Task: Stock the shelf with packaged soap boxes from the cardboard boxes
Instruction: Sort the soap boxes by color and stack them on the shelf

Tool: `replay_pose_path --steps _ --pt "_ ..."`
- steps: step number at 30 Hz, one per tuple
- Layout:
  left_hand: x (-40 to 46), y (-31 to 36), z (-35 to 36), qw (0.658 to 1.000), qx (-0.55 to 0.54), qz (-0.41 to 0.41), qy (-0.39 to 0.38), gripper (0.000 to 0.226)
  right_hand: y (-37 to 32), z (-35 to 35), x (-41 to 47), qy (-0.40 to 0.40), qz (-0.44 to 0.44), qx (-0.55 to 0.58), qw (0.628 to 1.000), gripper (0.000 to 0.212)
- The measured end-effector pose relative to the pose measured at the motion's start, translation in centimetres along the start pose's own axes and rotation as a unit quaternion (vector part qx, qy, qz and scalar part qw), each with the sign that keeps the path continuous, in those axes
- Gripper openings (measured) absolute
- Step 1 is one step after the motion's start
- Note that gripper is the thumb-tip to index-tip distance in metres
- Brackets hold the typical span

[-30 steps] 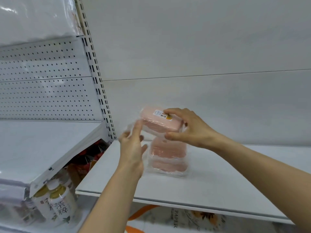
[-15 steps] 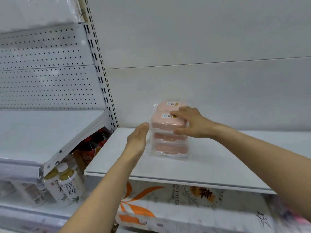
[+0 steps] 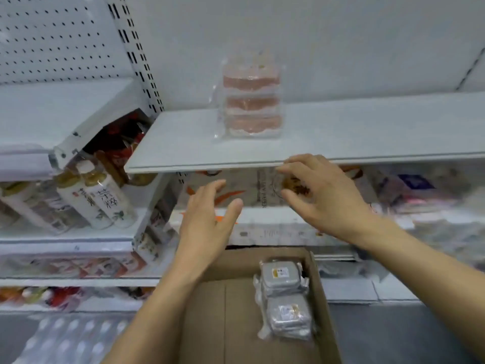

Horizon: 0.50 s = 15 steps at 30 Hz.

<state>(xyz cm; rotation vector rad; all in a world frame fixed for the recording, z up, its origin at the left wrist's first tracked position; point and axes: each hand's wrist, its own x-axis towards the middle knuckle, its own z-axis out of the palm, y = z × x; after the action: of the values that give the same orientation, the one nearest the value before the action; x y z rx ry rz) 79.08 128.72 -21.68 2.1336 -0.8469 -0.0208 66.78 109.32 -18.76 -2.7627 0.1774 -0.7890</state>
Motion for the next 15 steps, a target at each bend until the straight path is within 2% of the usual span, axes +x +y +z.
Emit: replay_pose_path --steps 5,10,13,15 --pt "-6.6 -6.3 5.5 0.98 -0.053 -0.125 -0.143 0.04 2.4 6.8 -10.6 -0.183 0.118 0.031 0.976 0.04" --pt "-10.9 -11.2 11.1 0.938 -0.072 -0.238 -0.243 0.034 5.0 13.8 -17.8 -0.39 0.181 0.016 0.902 0.064" --pt "-11.7 -13.5 15.3 0.92 -0.065 -0.289 -0.258 0.033 6.4 17.9 -20.9 -0.452 0.199 0.025 0.869 0.082" --pt "-11.4 -14.6 18.1 0.917 -0.059 -0.296 -0.261 0.036 7.3 20.3 -22.4 -0.462 0.193 0.013 0.865 0.086"
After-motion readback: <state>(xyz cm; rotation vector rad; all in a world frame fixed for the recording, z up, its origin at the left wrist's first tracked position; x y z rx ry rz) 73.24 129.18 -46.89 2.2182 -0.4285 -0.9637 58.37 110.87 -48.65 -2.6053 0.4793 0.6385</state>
